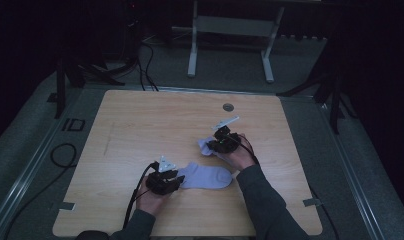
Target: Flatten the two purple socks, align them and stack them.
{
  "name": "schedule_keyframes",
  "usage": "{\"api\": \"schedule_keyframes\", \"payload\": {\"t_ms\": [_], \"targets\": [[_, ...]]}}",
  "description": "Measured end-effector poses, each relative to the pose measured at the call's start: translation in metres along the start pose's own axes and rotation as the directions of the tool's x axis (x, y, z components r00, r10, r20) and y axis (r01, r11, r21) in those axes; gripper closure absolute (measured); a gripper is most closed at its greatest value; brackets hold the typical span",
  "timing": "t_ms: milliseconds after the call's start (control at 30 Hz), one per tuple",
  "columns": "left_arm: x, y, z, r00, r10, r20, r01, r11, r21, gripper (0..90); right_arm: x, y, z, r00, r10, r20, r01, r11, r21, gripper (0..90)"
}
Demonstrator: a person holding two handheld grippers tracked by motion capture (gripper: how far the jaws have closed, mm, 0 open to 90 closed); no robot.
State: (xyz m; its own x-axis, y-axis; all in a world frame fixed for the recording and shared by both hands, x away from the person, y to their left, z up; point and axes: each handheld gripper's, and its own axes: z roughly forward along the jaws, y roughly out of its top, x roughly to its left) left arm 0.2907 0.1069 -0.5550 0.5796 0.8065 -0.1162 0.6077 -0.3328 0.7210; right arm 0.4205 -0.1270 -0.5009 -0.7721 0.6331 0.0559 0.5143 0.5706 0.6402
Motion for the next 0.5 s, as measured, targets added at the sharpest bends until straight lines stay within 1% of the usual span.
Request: {"api": "schedule_keyframes", "payload": {"t_ms": [200,400,500], "targets": [[-0.001,0.000,0.000,1.0000,0.002,-0.001,-0.002,1.0000,0.002,63.6,-0.003,-0.007,-0.026,0.9999,0.015,-0.006,-0.015,0.998,-0.061,85.6],[-0.001,0.000,0.001,1.0000,0.001,-0.001,-0.001,1.0000,0.003,63.6,-0.001,-0.011,-0.051,1.0000,-0.006,0.008,0.007,0.993,-0.114,85.5],[-0.001,0.000,0.001,1.0000,0.002,0.000,-0.002,1.0000,0.004,63.5,0.000,-0.012,-0.064,0.9999,-0.009,0.005,0.010,0.990,-0.142,85.3]]}}
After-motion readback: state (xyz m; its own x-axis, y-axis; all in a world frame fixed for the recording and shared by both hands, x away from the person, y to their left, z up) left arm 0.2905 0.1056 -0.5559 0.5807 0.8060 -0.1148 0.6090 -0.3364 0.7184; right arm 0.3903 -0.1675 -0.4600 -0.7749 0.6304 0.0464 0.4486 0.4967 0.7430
